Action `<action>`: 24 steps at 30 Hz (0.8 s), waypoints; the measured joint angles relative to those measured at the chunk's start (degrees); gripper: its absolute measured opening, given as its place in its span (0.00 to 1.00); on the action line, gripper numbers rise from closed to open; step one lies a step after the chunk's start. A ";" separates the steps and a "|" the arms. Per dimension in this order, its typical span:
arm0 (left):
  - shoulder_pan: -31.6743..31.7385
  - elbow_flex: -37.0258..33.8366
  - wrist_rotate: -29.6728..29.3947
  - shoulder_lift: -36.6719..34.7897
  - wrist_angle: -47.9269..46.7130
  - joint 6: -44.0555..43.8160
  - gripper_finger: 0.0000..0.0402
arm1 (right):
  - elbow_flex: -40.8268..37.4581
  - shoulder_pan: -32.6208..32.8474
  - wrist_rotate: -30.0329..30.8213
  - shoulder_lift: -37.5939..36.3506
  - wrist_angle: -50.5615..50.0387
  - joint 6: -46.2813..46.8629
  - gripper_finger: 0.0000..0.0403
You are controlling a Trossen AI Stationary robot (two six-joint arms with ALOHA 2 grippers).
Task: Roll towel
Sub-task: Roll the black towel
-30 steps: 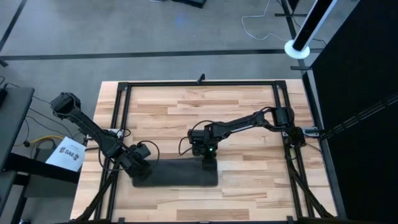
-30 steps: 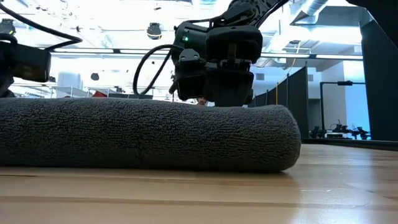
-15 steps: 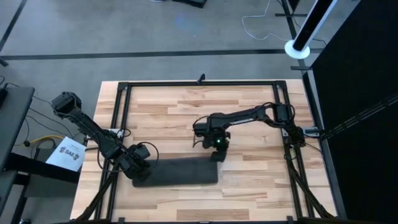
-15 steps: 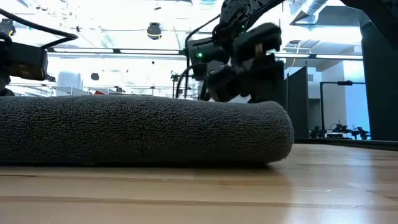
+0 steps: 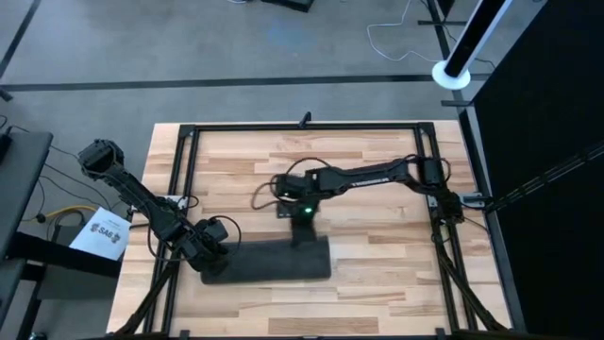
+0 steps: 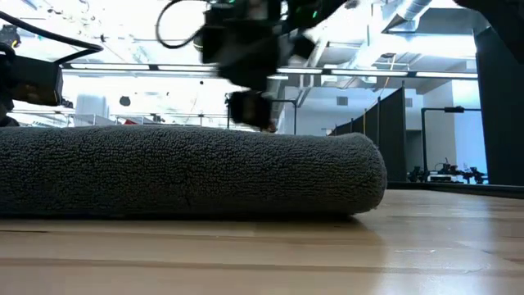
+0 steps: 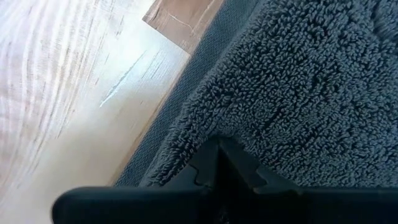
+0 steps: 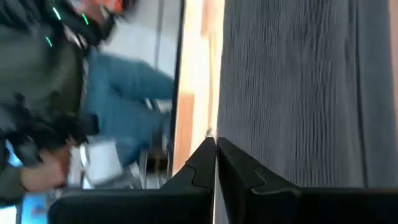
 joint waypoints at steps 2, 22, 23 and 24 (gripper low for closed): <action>0.00 0.11 0.00 0.02 -0.04 0.17 0.00 | 0.02 0.07 -0.52 2.64 8.39 4.78 0.00; -0.75 0.49 -0.07 0.07 -2.08 -0.70 0.00 | 0.20 0.78 -0.04 9.51 -21.27 -4.84 0.00; -1.20 0.52 -0.27 0.06 -2.46 -0.88 0.00 | -0.20 0.91 -0.04 9.45 -23.29 -6.46 0.00; -1.69 0.52 -0.53 0.02 -2.82 -1.28 0.00 | -0.47 1.01 -0.03 9.37 -24.86 -8.17 0.00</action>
